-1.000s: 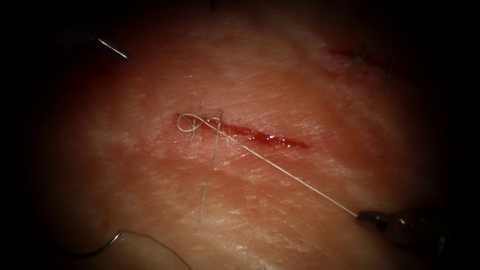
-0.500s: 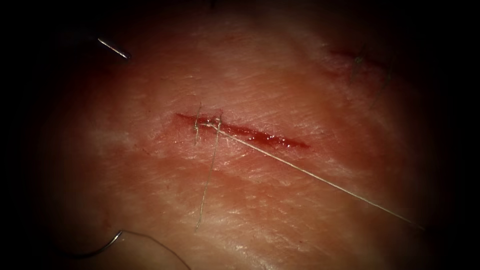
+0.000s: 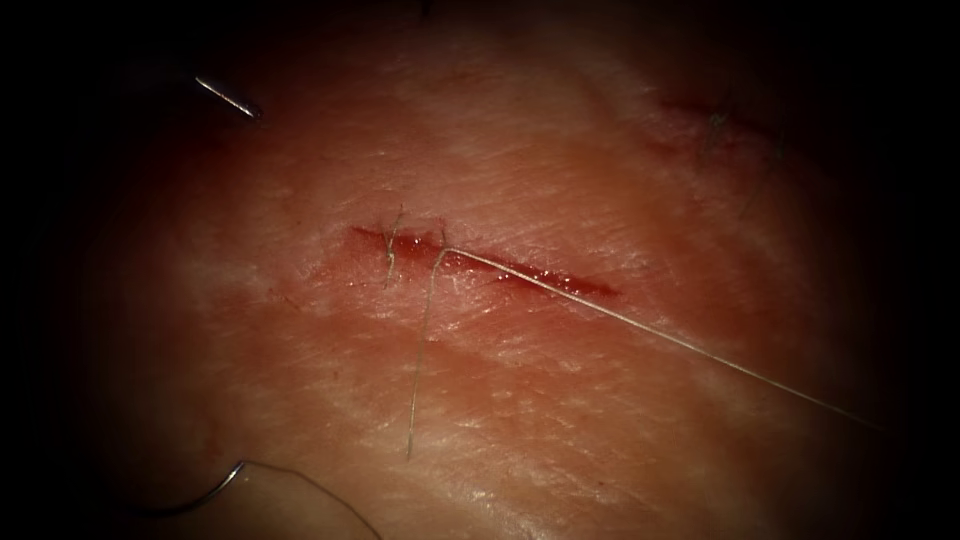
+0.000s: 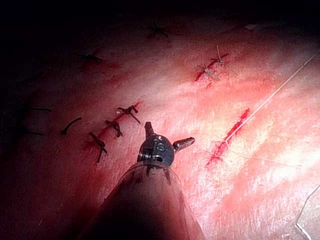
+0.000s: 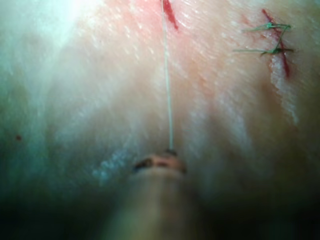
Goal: Wound Closure
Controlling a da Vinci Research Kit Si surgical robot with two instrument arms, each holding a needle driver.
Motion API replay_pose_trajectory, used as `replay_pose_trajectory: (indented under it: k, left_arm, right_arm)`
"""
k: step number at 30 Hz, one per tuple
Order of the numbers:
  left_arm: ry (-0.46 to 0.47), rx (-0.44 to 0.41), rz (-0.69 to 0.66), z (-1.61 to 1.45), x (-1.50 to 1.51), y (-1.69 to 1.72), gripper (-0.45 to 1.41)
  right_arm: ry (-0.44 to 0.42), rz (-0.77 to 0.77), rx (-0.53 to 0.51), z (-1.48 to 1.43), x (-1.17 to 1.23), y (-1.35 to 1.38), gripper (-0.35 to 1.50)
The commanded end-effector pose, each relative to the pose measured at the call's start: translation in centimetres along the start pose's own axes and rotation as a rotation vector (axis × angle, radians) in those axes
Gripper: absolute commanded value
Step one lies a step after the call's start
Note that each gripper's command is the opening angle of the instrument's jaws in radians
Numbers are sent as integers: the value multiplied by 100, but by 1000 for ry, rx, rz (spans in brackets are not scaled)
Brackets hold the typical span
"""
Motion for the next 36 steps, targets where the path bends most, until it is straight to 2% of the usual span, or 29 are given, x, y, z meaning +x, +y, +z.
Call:
replay_pose_trajectory:
  k: [1, 6, 10, 11, 12, 13, 14, 15, 18, 22, 29, 32, 33, 36]
  left_arm:
    - [1, -1, 1, 8, -2, -1, 104]
    - [0, 0, 0, 8, -2, 0, 104]
    - [0, 0, 0, 8, -2, 1, 103]
    - [0, 1, 0, 8, -2, 1, 103]
    - [0, 1, 0, 8, -2, 2, 103]
    - [0, 2, 0, 8, -2, 2, 103]
    - [0, 2, 0, 9, -2, 3, 103]
    - [0, 4, 0, 10, -1, 5, 103]
    - [-6, 0, 1, 13, -1, 10, 101]
    - [-16, -20, 5, 24, -1, 20, 101]
    - [-48, -68, 27, 52, -9, 45, 99]
    - [-64, -94, 44, 74, -13, 59, 99]
    - [-64, -94, 44, 74, -13, 59, 99]
    - [-64, -109, 48, 89, -11, 66, 99]
  right_arm:
    - [-5, 6, -2, 6, -7, -5, -35]
    - [-3, 23, -7, 6, -5, -5, -35]
    - [61, 27, -20, 9, 7, -1, -35]
    - [86, 16, -30, 9, 11, 1, -13]
    - [116, -5, -42, 10, 15, 4, 39]
    - [140, -22, -54, 11, 19, 7, 76]
    - [160, -27, -65, 12, 24, 9, 104]
    - [191, -8, -80, 14, 32, 13, 125]
    - [241, 33, -118, 19, 57, 21, 146]
    - [367, -56, -101, 23, 96, 22, 146]
    - [590, -10, -107, 21, 163, 30, 148]
    - [635, -4, -90, 29, 191, 36, 148]
    - [635, -4, -90, 29, 191, 36, 148]
    - [653, -5, -64, 46, 211, 30, 148]
